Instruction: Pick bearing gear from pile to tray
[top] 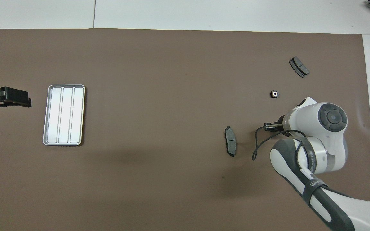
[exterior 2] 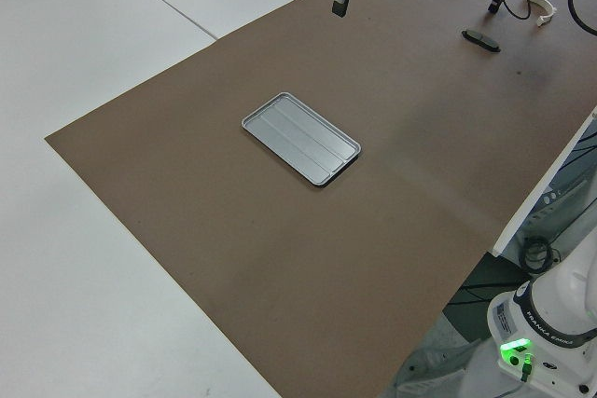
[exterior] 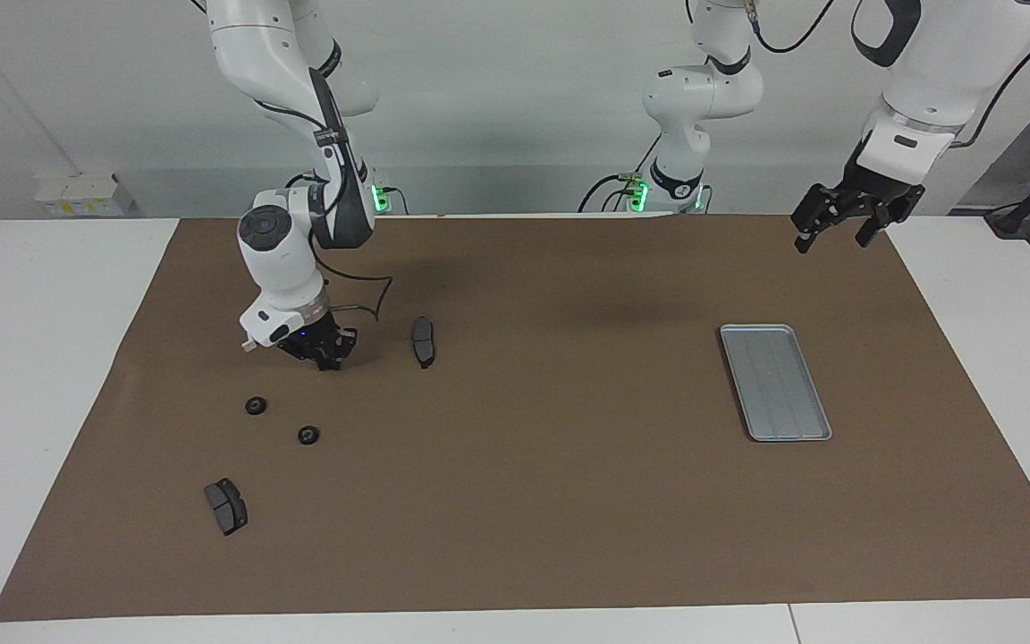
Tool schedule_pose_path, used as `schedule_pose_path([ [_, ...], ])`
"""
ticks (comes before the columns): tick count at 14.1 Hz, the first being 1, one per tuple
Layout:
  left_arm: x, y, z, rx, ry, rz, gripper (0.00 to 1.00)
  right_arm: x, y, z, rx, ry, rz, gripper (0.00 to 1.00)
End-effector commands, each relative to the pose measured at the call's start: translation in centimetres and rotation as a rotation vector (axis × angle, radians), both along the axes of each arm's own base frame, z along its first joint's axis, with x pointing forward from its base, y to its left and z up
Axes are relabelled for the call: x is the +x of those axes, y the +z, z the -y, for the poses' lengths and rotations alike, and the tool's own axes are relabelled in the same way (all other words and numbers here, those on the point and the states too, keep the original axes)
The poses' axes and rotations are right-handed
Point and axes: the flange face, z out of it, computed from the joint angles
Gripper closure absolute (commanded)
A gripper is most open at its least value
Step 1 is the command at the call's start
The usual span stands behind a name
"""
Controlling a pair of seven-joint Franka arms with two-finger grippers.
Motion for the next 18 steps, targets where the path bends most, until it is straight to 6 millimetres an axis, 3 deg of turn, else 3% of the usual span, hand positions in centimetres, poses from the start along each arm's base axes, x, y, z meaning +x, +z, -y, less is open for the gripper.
schedule_pose_path([
  [1, -1.0, 0.2, -0.3, 0.020, 0.003, 0.000, 0.00, 0.0, 2.1, -0.1, 0.022, -0.003, 0.049, 1.00],
  [2, -1.0, 0.2, -0.4, 0.019, 0.005, 0.000, 0.00, 0.1, 2.8, -0.5, 0.025, -0.018, 0.063, 1.00],
  [5, -1.0, 0.2, -0.4, 0.020, 0.005, -0.002, 0.00, 0.8, 5.0, -6.7, 0.044, -0.076, 0.076, 1.00],
  [7, -1.0, 0.2, -0.4, 0.020, 0.005, 0.000, 0.00, 0.3, 5.1, -9.6, 0.057, -0.125, 0.084, 1.00],
  [11, -1.0, 0.2, -0.4, 0.020, 0.005, 0.000, 0.00, -0.5, 5.2, -19.4, 0.092, -0.193, 0.091, 1.00],
  [18, -1.0, 0.2, -0.4, 0.018, 0.005, 0.000, 0.00, -0.2, 6.6, -29.9, 0.159, -0.277, 0.121, 1.00],
])
